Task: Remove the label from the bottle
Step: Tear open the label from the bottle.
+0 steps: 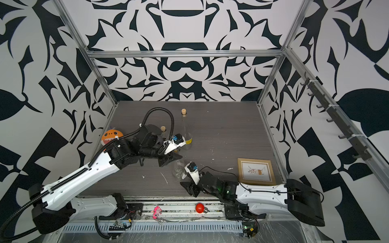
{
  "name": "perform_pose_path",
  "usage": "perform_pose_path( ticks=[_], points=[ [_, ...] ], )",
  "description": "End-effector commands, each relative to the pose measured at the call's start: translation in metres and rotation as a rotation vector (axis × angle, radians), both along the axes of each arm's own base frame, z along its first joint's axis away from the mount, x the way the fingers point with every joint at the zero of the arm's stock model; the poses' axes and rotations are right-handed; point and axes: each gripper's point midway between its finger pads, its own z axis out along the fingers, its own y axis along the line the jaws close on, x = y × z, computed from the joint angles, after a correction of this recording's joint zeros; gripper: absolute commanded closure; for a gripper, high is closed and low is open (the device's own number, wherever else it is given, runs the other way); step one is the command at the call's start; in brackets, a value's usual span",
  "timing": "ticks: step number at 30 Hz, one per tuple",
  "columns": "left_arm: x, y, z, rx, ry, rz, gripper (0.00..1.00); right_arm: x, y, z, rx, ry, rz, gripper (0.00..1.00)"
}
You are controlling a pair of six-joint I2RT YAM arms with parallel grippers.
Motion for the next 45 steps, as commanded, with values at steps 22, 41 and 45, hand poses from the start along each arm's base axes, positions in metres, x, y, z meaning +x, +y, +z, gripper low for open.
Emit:
perform_pose_path(
  ticks=[22,41,45],
  points=[
    [-0.014,0.016,-0.041,0.132,0.117,-0.013,1.0,0.021,0.013,0.002,0.022,-0.044,-0.089,0.61],
    [-0.02,0.015,-0.045,0.138,0.148,-0.035,1.0,0.024,0.019,0.003,0.02,-0.045,-0.096,0.95],
    [-0.026,0.013,-0.047,0.14,0.185,-0.065,1.0,0.025,0.016,0.005,0.017,-0.05,-0.106,1.0]
  ],
)
